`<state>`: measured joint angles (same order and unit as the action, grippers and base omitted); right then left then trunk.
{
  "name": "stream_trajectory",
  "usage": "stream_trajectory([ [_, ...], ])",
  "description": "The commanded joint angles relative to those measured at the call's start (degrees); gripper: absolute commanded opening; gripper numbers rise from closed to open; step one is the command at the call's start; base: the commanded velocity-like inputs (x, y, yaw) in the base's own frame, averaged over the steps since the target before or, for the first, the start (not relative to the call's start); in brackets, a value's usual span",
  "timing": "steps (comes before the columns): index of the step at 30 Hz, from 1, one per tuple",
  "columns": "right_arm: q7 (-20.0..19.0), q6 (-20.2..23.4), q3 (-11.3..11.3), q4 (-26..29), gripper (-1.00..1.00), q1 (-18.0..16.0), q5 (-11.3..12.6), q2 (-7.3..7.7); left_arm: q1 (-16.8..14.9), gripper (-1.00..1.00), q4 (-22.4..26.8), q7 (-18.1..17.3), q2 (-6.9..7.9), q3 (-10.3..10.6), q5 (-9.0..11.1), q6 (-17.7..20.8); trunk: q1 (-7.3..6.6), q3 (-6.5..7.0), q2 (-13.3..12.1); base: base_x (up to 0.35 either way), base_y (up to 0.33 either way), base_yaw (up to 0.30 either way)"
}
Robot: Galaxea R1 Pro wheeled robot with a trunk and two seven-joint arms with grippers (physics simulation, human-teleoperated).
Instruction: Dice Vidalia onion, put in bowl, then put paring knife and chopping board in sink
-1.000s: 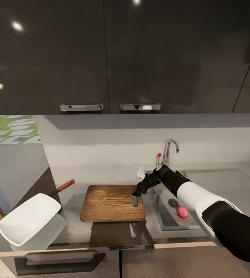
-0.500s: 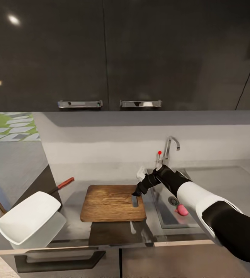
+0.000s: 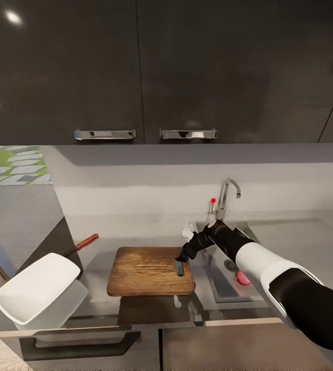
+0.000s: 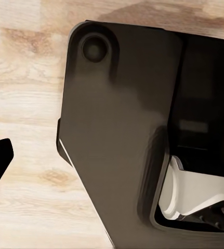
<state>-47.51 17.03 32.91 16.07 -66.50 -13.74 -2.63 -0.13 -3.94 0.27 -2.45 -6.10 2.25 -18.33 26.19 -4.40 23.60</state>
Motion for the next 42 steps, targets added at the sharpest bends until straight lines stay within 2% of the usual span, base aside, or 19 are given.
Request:
stream_trajectory([
  [1, -0.3, 0.4, -0.2, 0.1, -1.0, 0.0, -0.3, -0.01, 0.0, 1.0, -0.1, 0.0, -0.01, -0.2, 0.2, -0.3, 0.03, -0.2, 0.1, 0.0, 0.0, 0.0],
  [29, -0.3, 0.2, -0.2, 0.1, -1.0, 0.0, -0.3, -0.01, 0.0, 1.0, -0.1, 0.0, -0.01, -0.2, 0.2, -0.3, 0.03, -2.77, 0.1, 0.028, 0.0, 0.0],
  [42, -0.2, -1.9, -0.2, -0.9, -1.0, 0.0, -0.3, -0.01, 0.0, 1.0, -0.1, -0.1, -0.11, -0.2, 0.2, -0.3, 0.03, -3.96, 0.1, 0.0, 0.0, 0.0],
])
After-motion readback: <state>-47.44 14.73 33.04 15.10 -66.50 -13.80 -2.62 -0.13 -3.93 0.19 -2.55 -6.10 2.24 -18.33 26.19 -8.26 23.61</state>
